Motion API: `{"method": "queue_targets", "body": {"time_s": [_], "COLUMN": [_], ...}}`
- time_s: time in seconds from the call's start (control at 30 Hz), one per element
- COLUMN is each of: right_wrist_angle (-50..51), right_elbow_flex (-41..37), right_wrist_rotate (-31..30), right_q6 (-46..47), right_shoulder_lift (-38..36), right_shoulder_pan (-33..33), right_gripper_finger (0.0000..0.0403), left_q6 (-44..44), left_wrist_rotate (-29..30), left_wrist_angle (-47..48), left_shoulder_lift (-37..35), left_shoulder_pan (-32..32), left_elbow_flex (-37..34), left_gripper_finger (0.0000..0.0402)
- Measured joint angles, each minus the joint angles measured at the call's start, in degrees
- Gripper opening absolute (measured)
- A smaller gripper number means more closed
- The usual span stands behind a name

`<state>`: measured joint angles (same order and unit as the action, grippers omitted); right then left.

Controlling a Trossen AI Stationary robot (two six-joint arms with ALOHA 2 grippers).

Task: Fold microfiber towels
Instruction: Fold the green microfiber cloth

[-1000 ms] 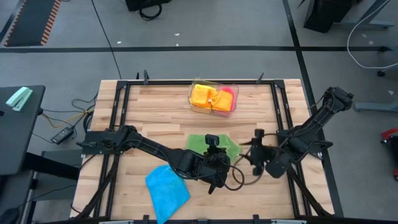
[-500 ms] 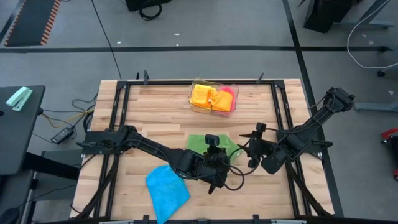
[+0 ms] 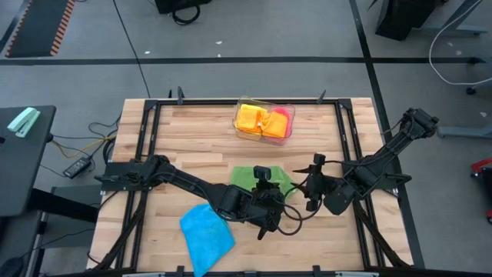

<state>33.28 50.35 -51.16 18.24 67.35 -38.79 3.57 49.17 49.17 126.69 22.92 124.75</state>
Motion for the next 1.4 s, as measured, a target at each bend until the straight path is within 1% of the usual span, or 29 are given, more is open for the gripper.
{"method": "queue_targets", "body": {"time_s": [0.07, 0.27, 0.33, 0.47, 0.53, 0.77, 0.83, 0.97, 1.03, 1.27, 1.33, 1.4], "right_wrist_angle": [0.02, 0.02, 0.02, 0.02, 0.02, 0.04, 0.04, 0.04, 0.04, 0.06, 0.04, 0.53], "right_elbow_flex": [0.0, 0.0, 0.0, 0.0, 0.0, 0.0, 0.0, 0.0, 0.0, 0.0, 0.0, 0.39], "right_wrist_rotate": [0.0, 0.02, 0.02, 0.02, 0.02, 0.02, 0.02, 0.04, 0.04, 0.04, 0.04, 0.08], "right_q6": [-0.02, -0.04, -0.05, -0.05, -0.05, -0.05, -0.05, -0.05, -0.05, -0.07, -0.24, -1.35], "right_shoulder_lift": [0.0, 0.0, 0.0, 0.0, 0.0, 0.0, 0.0, 0.0, 0.0, 0.0, 0.0, 0.0], "right_shoulder_pan": [-0.01, -0.02, 0.0, 0.0, 0.0, 0.0, 0.0, 0.0, 0.0, 0.0, -0.01, -0.01], "right_gripper_finger": [0.0197, 0.0197, 0.0197, 0.0197, 0.0197, 0.0197, 0.0197, 0.0197, 0.0197, 0.0197, 0.0197, 0.0197], "left_q6": [0.0, 0.0, 0.0, 0.0, 0.0, 0.0, 0.0, 0.0, 0.0, 0.0, 0.0, 0.0], "left_wrist_rotate": [0.0, 0.0, 0.0, 0.0, 0.0, 0.0, 0.0, 0.0, 0.0, 0.0, 0.0, 0.0], "left_wrist_angle": [0.0, 0.0, 0.0, 0.0, 0.0, 0.0, 0.0, 0.0, 0.0, 0.0, 0.0, 0.0], "left_shoulder_lift": [0.0, 0.0, 0.0, 0.0, 0.0, 0.0, 0.0, 0.0, 0.0, 0.0, 0.0, 0.0], "left_shoulder_pan": [0.0, 0.0, 0.0, 0.0, 0.0, 0.0, 0.0, 0.0, 0.0, 0.0, 0.0, 0.0], "left_elbow_flex": [0.0, 0.0, 0.01, 0.02, 0.02, 0.01, 0.0, 0.02, 0.0, 0.02, 0.0, 0.02], "left_gripper_finger": [0.0033, 0.0008, 0.0009, 0.003, 0.0033, 0.0008, 0.0009, 0.003, 0.0033, 0.0008, 0.0009, 0.0019]}}
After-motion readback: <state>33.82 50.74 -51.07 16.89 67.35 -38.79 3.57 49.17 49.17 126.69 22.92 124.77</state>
